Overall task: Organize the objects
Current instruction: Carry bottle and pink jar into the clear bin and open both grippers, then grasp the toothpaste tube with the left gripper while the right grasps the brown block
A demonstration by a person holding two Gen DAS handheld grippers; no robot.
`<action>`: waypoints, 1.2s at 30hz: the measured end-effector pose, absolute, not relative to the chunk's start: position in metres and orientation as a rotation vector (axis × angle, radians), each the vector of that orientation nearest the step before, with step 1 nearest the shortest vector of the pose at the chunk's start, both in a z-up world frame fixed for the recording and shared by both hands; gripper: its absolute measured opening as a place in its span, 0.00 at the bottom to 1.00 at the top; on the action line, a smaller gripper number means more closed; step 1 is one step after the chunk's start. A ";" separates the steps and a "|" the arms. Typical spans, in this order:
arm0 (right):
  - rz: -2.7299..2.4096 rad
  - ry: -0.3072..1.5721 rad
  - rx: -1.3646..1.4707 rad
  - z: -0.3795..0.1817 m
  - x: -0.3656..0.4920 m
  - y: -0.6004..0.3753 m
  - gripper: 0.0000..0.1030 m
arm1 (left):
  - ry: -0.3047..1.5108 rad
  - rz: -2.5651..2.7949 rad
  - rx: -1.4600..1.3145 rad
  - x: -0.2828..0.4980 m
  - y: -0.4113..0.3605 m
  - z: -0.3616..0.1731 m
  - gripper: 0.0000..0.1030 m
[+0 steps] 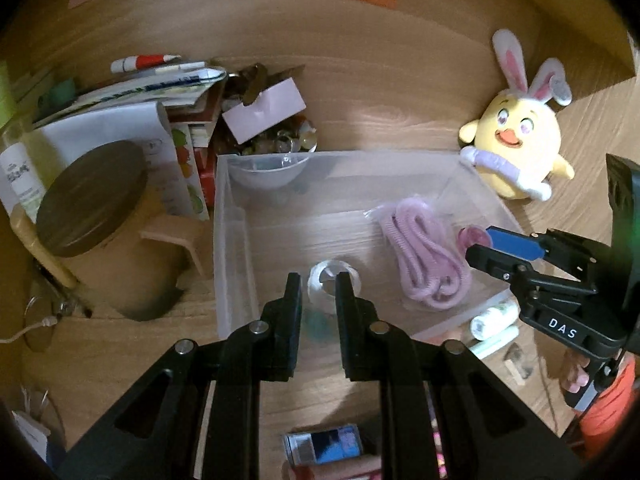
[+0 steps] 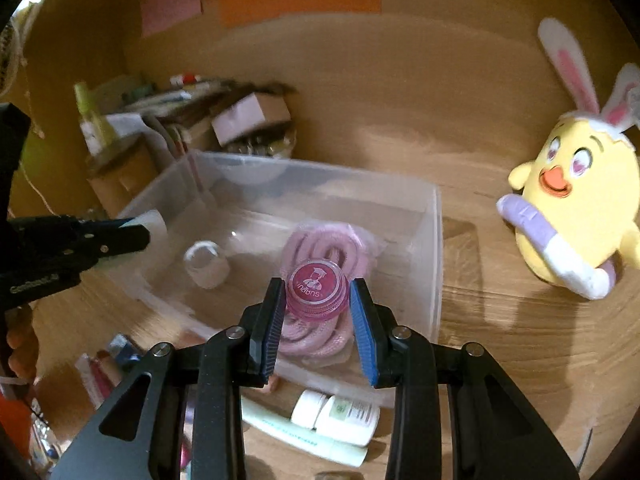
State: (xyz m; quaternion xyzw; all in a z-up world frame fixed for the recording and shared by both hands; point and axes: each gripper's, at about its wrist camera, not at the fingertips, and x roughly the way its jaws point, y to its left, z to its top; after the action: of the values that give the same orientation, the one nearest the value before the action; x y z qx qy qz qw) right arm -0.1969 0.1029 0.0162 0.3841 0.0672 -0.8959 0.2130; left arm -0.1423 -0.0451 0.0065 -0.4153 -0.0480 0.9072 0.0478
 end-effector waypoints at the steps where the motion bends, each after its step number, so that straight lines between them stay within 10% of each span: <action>1: -2.474 0.181 1.080 0.013 -0.200 0.102 0.29 | -0.143 2.757 -1.280 -0.145 -0.045 0.004 0.15; 11: -2.455 0.193 1.118 0.008 -0.208 0.100 0.30 | -0.148 2.721 -1.320 -0.144 -0.044 0.001 0.16; 22: -2.483 0.202 1.069 0.027 -0.189 0.109 0.48 | -0.085 2.778 -1.227 -0.096 -0.049 0.026 0.63; 36: -2.525 0.221 1.039 0.027 -0.120 0.148 0.59 | -0.039 2.640 -1.352 -0.037 -0.045 -0.027 0.72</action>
State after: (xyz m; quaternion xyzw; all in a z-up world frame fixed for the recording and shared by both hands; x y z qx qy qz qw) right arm -0.1200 0.1482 0.0267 0.3716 0.0792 -0.9031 0.2000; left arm -0.0367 -0.0454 -0.0271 -0.4541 -0.0131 0.8866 0.0875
